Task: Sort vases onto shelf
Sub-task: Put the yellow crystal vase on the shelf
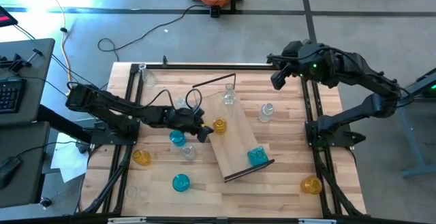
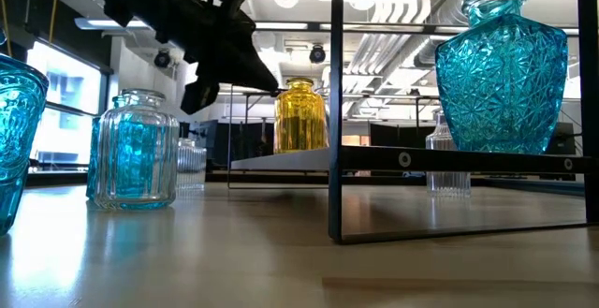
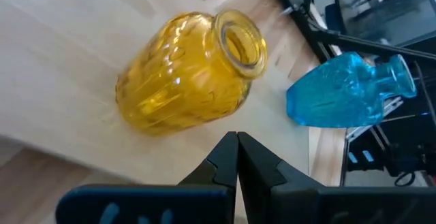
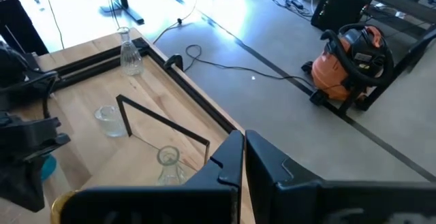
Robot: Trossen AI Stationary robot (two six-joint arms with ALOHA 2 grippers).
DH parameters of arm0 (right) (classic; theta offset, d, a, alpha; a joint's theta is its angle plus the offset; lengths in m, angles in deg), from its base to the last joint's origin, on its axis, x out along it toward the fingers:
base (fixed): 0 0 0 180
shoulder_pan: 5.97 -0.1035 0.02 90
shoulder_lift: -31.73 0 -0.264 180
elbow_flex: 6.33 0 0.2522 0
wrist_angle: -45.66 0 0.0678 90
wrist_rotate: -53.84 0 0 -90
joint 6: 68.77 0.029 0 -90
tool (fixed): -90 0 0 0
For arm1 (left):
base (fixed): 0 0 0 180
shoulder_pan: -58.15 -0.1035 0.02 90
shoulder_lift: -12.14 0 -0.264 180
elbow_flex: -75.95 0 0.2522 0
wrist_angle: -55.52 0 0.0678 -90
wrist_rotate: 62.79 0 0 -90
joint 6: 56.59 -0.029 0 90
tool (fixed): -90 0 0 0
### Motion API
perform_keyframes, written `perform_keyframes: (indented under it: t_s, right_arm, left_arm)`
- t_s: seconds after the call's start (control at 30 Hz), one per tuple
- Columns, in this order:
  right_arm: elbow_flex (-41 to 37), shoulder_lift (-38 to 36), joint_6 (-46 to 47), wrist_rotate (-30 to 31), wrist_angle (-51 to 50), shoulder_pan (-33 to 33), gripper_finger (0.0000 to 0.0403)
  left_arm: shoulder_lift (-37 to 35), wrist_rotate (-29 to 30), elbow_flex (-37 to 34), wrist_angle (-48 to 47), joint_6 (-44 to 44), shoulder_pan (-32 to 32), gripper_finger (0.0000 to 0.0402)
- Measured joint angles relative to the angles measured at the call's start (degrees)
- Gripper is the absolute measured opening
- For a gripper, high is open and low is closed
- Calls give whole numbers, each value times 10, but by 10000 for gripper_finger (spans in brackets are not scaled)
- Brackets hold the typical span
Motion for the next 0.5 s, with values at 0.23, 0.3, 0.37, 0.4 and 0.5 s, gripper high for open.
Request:
perform_keyframes:
  t_s: [0.23,0.3,0.37,0.4,0.5]
  right_arm:
    - [0,0,1,0,3,-1,0]
    - [0,0,1,0,3,-3,0]
    - [0,0,2,0,3,-5,0]
    - [0,0,3,0,3,-6,0]
    - [0,0,3,0,3,-6,0]
  left_arm:
    - [2,5,0,4,-6,-13,3]
    - [4,12,0,3,-8,-17,3]
    - [4,14,0,4,-10,-22,3]
    - [4,15,0,4,-10,-23,3]
    - [4,18,0,4,-5,-28,3]
